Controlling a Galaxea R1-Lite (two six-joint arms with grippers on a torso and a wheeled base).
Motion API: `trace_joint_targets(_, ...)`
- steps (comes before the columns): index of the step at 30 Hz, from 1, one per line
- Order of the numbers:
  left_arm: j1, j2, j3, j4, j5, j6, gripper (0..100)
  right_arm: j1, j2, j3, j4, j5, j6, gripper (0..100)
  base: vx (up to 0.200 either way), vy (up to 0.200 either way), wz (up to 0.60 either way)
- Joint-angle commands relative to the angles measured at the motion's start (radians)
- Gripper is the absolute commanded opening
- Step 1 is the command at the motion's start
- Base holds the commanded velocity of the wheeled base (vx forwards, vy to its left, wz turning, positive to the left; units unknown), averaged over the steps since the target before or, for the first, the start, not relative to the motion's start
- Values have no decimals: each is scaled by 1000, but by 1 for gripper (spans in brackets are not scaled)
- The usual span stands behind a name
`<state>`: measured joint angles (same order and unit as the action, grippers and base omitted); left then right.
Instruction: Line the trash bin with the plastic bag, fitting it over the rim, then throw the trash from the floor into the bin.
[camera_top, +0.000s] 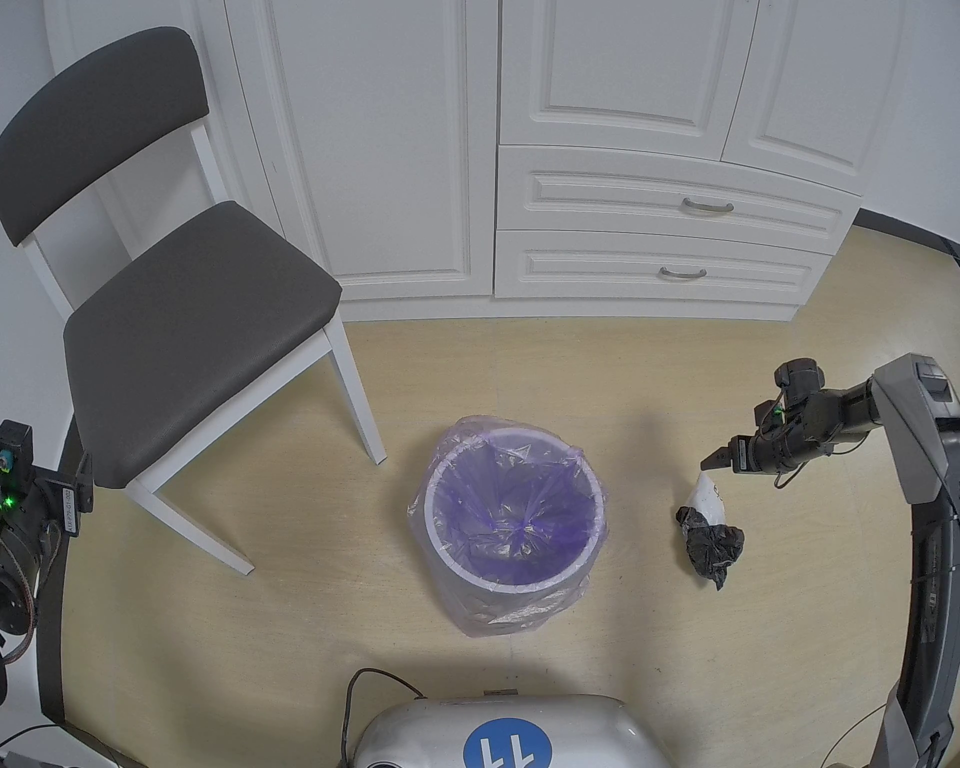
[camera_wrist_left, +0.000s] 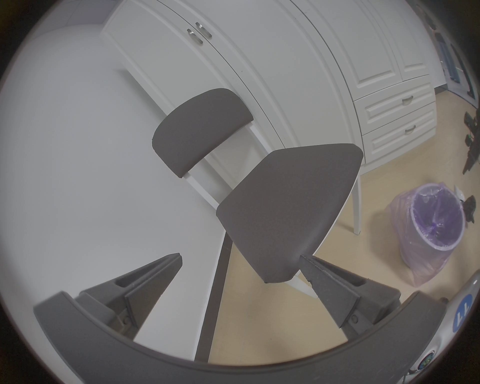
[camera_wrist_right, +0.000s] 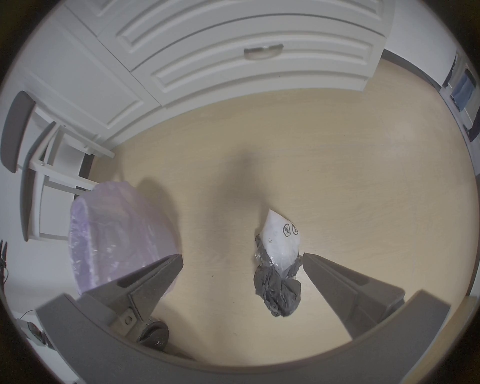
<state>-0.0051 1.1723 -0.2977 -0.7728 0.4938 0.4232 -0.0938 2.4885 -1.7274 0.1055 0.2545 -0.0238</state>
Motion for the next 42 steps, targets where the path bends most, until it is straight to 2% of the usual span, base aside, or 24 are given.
trace_joint_targets(1,17,23,9,-2,2,6,100,-23,204,-170,45,2,-2,100,0,0,0)
trace_joint_targets(3,17,32,11,0,2,3,100,-30,274,-273,129,3,2,100,0,0,0)
trace_joint_targets(5,17,38,11,-3,2,3,100,-32,305,-273,146,2,-7,100,0,0,0)
trace_joint_targets(18,17,36,15,-6,0,3,100,-27,365,-273,65,-12,-21,100,0,0,0)
trace_joint_targets(24,17,33,12,-11,0,-1,100,-21,405,-273,-7,-77,-22,100,0,0,0)
trace_joint_targets(29,17,27,14,-11,0,2,100,-17,420,-273,-32,-89,-22,100,0,0,0)
trace_joint_targets(32,17,24,12,-11,0,2,100,-14,455,-273,-98,-106,-24,100,0,0,0)
trace_joint_targets(35,17,23,11,-11,0,2,100,-7,475,-273,-138,-149,-39,100,0,0,0)
trace_joint_targets(42,17,23,9,-11,0,2,100,-4,477,-273,-138,-153,-48,100,0,0,0)
